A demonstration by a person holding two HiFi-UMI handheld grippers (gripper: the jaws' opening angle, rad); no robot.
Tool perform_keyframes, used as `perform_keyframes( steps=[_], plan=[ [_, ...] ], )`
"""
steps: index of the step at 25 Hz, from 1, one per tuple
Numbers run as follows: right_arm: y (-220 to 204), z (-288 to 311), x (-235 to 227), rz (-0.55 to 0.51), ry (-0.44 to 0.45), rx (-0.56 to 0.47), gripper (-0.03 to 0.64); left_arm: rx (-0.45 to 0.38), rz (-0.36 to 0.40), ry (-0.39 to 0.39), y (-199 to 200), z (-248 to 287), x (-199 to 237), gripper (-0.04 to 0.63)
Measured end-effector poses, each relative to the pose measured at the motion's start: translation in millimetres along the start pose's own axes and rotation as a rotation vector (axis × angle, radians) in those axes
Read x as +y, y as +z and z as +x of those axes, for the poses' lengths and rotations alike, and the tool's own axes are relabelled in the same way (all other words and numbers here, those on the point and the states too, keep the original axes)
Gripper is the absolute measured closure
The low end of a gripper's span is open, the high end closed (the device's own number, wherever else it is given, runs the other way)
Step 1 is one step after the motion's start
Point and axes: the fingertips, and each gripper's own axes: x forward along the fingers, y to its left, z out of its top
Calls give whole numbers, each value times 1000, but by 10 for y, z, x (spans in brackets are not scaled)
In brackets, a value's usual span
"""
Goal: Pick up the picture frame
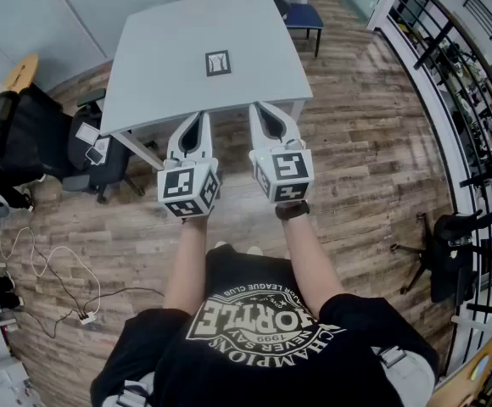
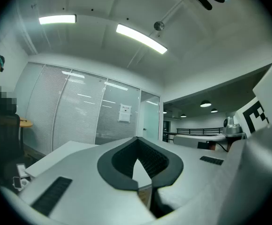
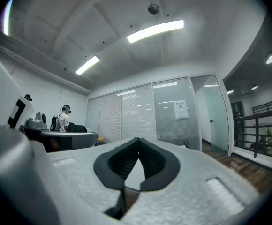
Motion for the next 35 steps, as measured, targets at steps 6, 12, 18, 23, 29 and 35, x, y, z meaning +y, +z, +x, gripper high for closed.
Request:
perform_keyframes(
  steps=[6, 12, 18, 23, 29, 35],
  plan=[
    [-133, 185, -36, 47, 3, 27, 618, 18, -22, 11, -121, 96, 113, 591],
    [-355, 590, -112, 80, -12, 71, 618, 28, -46, 5, -225, 457, 420, 591],
    [-407, 1443, -246, 57, 10, 88, 618, 24, -72, -32, -227, 1277, 846, 589],
    [-252, 2317, -302, 61, 25, 75, 618, 13, -85, -69, -38, 2011, 1317, 589],
    [-326, 3289, -357, 70, -14, 83, 618, 3, -130, -60, 5, 2738, 2134, 589],
    [-444, 4119, -372, 61, -28, 83, 620, 33, -132, -74, -165, 3258, 2739, 589]
  ],
)
